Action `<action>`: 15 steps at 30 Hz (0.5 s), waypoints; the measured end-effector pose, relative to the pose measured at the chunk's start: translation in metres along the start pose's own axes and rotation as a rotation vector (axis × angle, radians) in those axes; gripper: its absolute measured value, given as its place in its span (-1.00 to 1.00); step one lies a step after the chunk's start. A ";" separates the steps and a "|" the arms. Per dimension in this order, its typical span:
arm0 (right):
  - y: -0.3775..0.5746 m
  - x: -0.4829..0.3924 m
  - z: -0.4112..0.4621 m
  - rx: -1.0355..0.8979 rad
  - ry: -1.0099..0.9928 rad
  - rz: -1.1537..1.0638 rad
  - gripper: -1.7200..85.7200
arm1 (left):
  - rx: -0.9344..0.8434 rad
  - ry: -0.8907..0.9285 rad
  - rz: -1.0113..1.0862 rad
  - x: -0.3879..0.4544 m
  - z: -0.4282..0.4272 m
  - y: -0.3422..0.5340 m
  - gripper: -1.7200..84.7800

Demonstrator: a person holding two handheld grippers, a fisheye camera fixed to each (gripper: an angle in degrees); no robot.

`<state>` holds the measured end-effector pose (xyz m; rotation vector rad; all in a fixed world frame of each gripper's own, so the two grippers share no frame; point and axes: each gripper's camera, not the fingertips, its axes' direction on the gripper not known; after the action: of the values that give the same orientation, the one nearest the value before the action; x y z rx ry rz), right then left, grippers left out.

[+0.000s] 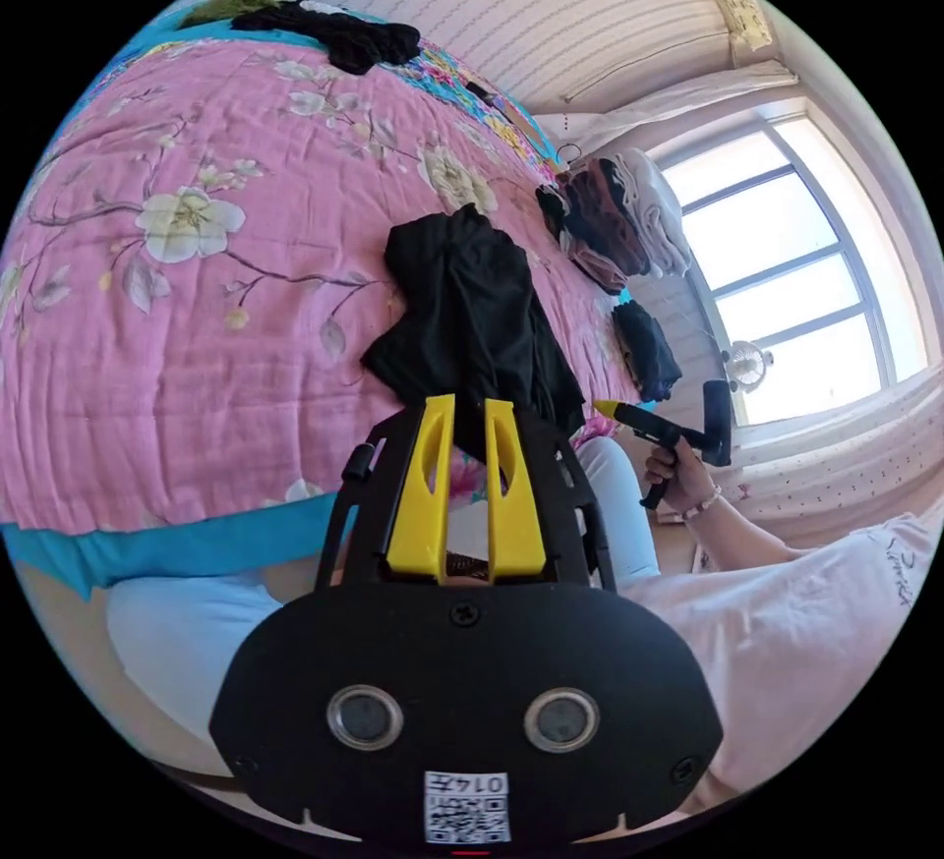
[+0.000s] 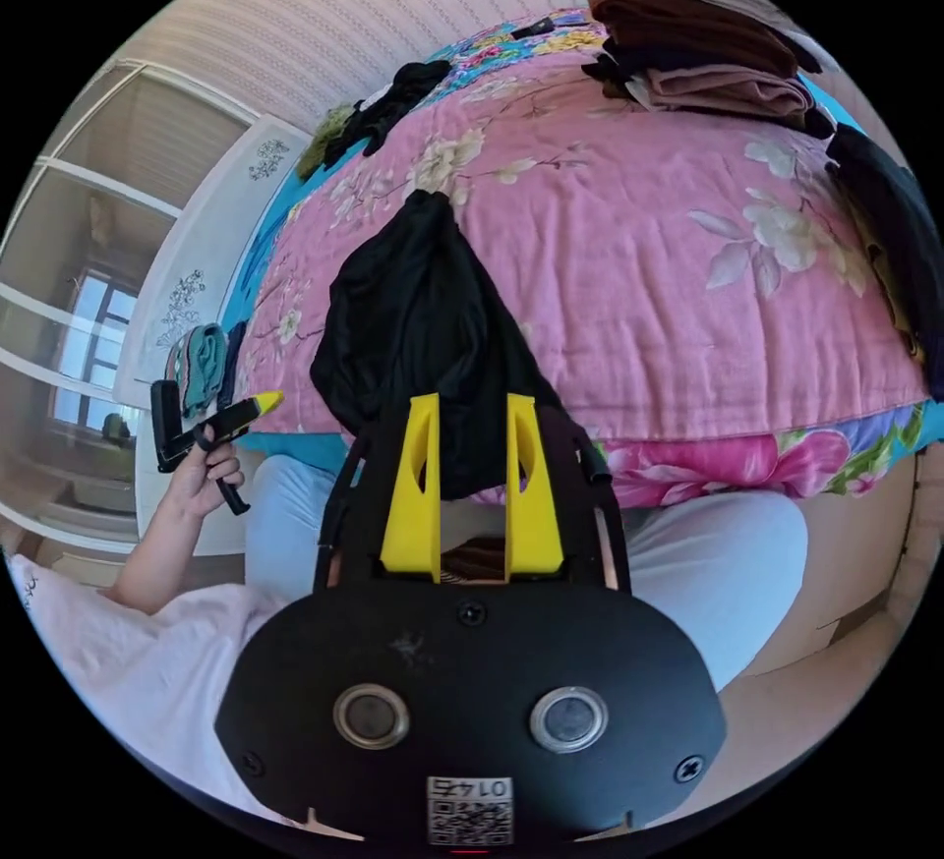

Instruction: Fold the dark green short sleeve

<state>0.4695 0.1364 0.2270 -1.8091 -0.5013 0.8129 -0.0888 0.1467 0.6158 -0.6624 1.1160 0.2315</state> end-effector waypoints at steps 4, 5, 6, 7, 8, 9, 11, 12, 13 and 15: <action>-0.016 0.000 0.020 -0.047 0.197 -0.095 -0.66 | -0.031 -0.168 0.010 -0.021 -0.019 -0.008 -0.75; -0.017 0.002 0.025 -0.071 0.205 -0.100 -0.66 | -0.036 -0.183 0.007 -0.024 -0.021 -0.008 -0.74; -0.019 0.006 0.035 -0.124 0.216 -0.095 -0.68 | -0.057 -0.212 -0.005 -0.034 -0.024 -0.007 -0.72; -0.020 0.007 0.040 -0.127 0.231 -0.091 -0.70 | -0.094 -0.225 -0.016 -0.044 -0.027 -0.003 -0.73; -0.019 0.007 0.040 -0.121 0.243 -0.099 -0.71 | -0.105 -0.225 -0.024 -0.049 -0.029 -0.001 -0.73; -0.019 0.006 0.040 -0.126 0.261 -0.118 -0.74 | -0.090 -0.230 -0.031 -0.057 -0.037 0.007 -0.76; -0.020 0.008 0.038 -0.152 0.258 -0.124 -0.83 | -0.080 -0.225 -0.012 -0.069 -0.055 0.019 -0.87; -0.020 0.011 0.035 -0.169 0.237 -0.116 -0.92 | -0.091 -0.162 -0.021 -0.080 -0.069 0.027 -0.93; -0.019 0.016 0.029 -0.177 0.166 -0.106 -0.94 | -0.082 -0.118 -0.041 -0.090 -0.086 0.036 -0.96; -0.016 0.026 0.013 -0.133 0.010 -0.082 -0.96 | -0.016 -0.066 -0.042 -0.104 -0.122 0.054 -0.97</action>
<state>0.4784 0.1680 0.2310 -1.9006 -0.6314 0.7289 -0.2525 0.1314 0.6540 -0.6873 1.0366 0.2249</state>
